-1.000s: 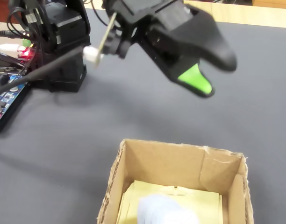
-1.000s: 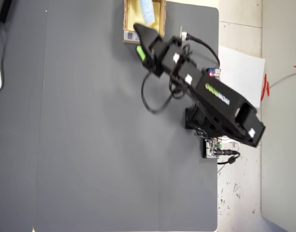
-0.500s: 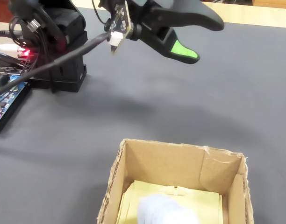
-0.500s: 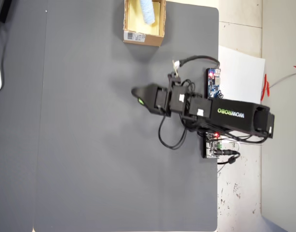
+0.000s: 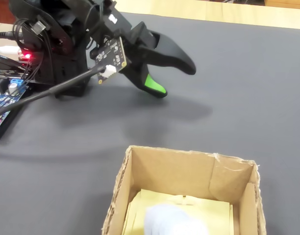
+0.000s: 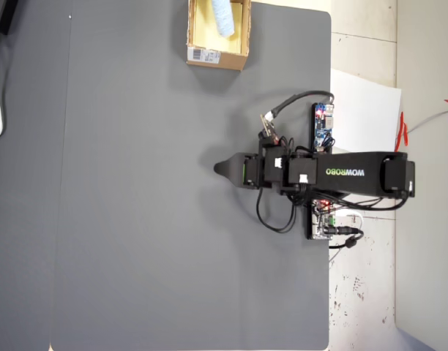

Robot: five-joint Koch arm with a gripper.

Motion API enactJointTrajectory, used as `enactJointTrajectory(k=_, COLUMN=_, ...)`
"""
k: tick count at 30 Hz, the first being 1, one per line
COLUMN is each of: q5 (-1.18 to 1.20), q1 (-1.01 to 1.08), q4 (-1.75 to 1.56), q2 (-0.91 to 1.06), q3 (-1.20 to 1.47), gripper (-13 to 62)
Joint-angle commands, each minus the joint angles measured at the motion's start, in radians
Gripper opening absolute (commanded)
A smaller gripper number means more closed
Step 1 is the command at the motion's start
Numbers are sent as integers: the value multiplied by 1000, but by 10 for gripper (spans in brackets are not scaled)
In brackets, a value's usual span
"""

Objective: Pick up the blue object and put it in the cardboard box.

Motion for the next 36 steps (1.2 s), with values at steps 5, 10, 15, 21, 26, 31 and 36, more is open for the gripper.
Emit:
enactJointTrajectory(k=5, q5=86, q1=-3, q4=-60, q2=91, q3=64, gripper=337)
enactJointTrajectory(k=10, q5=100, q1=-3, q4=-34, q2=91, q3=129, gripper=337)
enactJointTrajectory(k=15, q5=127, q1=-3, q4=-25, q2=91, q3=141, gripper=337)
enactJointTrajectory(k=21, q5=120, q1=-2, q4=3, q2=89, q3=141, gripper=337)
enactJointTrajectory(k=26, q5=118, q1=2, q4=0, q2=89, q3=141, gripper=340)
enactJointTrajectory(k=31, q5=118, q1=2, q4=0, q2=89, q3=141, gripper=340)
enactJointTrajectory(k=36, q5=118, q1=0, q4=0, q2=89, q3=141, gripper=340)
